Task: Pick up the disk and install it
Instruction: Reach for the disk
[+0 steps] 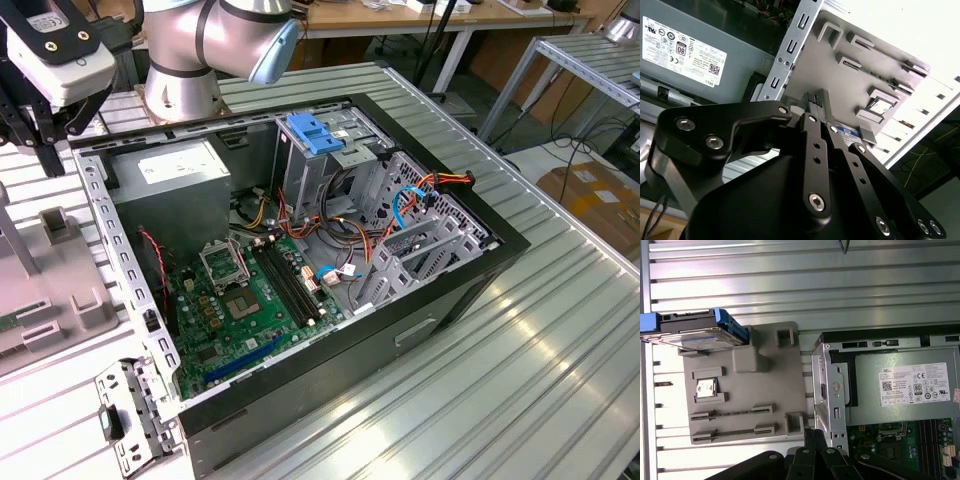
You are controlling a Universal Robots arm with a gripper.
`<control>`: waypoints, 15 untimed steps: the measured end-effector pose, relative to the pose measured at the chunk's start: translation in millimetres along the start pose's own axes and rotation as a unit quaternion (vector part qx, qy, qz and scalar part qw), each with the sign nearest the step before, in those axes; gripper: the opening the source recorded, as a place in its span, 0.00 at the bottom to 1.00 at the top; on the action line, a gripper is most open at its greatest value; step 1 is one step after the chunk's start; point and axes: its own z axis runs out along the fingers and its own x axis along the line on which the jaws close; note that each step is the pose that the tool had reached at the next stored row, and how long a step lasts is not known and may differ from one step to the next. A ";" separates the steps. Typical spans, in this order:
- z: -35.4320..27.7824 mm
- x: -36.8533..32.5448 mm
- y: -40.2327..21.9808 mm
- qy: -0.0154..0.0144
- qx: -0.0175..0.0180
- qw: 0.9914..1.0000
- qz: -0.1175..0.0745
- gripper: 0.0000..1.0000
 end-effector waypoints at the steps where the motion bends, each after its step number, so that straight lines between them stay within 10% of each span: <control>1: 0.0 0.6 0.0 0.000 0.000 1.000 0.000 0.11; 15: 0.6 8.1 -0.5 0.000 0.000 1.000 0.000 0.11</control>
